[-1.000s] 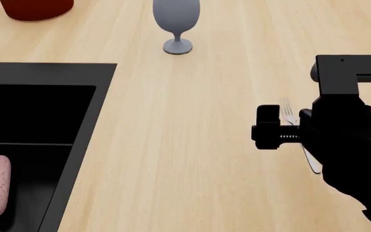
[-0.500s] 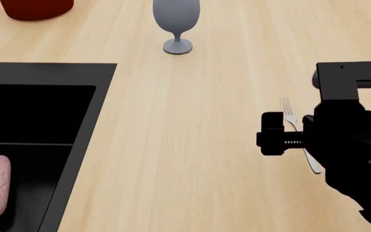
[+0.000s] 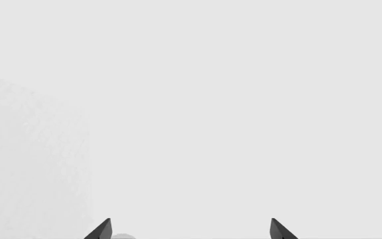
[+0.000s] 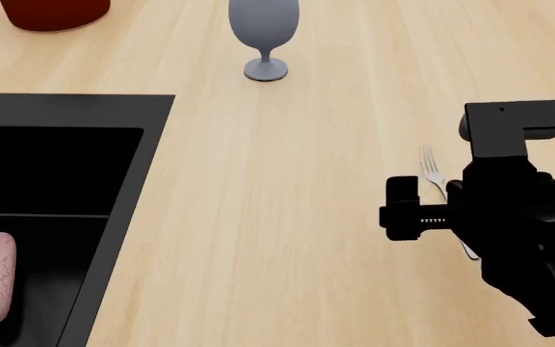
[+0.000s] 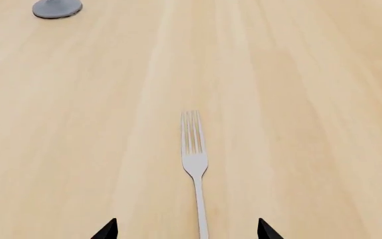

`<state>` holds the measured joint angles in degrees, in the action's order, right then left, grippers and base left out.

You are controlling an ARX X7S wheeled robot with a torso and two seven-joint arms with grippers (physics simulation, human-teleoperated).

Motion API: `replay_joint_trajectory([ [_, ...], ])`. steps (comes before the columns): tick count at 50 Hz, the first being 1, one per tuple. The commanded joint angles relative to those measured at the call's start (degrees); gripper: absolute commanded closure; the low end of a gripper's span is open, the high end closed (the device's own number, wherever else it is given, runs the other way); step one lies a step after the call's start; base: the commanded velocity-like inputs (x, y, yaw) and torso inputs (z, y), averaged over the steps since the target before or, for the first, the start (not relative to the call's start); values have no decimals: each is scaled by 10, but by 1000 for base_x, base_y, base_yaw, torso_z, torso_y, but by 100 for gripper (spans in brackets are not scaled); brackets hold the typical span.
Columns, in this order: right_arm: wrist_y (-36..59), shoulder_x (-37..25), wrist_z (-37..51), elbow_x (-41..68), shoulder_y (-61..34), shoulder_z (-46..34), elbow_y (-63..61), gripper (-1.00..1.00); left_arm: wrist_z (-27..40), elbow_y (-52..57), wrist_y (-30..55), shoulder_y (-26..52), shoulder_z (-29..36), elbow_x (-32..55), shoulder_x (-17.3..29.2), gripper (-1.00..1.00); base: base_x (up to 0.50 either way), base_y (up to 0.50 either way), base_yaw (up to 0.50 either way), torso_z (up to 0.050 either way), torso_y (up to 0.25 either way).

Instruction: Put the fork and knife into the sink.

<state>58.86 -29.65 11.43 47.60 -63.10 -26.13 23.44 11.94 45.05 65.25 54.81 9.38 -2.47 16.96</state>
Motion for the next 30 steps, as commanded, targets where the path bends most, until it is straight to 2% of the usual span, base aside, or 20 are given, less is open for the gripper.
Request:
replay_joint_trajectory([
  [1, -13, 11, -20, -12, 5, 9, 12, -100, -10, 1, 4, 3, -13, -10, -9, -100, 0, 0, 0, 0, 0],
  [30, -44, 17, -29, -16, 31, 9, 38, -100, -8, -4, -1, 3, -14, -3, -9, -100, 0, 0, 0, 0, 0],
])
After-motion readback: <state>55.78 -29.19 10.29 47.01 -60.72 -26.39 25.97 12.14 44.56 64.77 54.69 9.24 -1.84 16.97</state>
